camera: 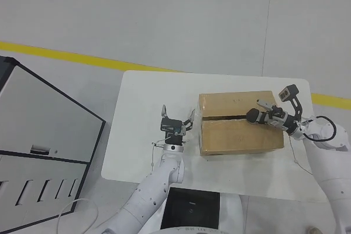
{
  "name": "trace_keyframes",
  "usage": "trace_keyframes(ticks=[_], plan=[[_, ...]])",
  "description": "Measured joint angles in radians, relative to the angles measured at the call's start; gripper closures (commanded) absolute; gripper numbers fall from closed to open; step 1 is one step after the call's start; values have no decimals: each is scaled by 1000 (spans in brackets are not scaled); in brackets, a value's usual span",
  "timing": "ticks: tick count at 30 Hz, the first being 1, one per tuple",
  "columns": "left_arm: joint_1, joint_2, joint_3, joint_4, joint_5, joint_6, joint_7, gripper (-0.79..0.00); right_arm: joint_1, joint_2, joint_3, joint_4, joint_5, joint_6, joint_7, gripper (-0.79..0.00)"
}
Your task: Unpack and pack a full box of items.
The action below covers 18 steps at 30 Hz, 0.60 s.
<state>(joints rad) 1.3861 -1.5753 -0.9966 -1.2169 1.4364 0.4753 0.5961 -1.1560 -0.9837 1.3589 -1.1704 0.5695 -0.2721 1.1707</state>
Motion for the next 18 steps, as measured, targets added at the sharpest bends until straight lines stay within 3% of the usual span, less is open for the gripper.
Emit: trace_keyframes(ticks=[18], plan=[[0, 0, 0, 0, 0, 0, 0, -785, 45, -13, -42, 91, -9, 0, 9, -785]])
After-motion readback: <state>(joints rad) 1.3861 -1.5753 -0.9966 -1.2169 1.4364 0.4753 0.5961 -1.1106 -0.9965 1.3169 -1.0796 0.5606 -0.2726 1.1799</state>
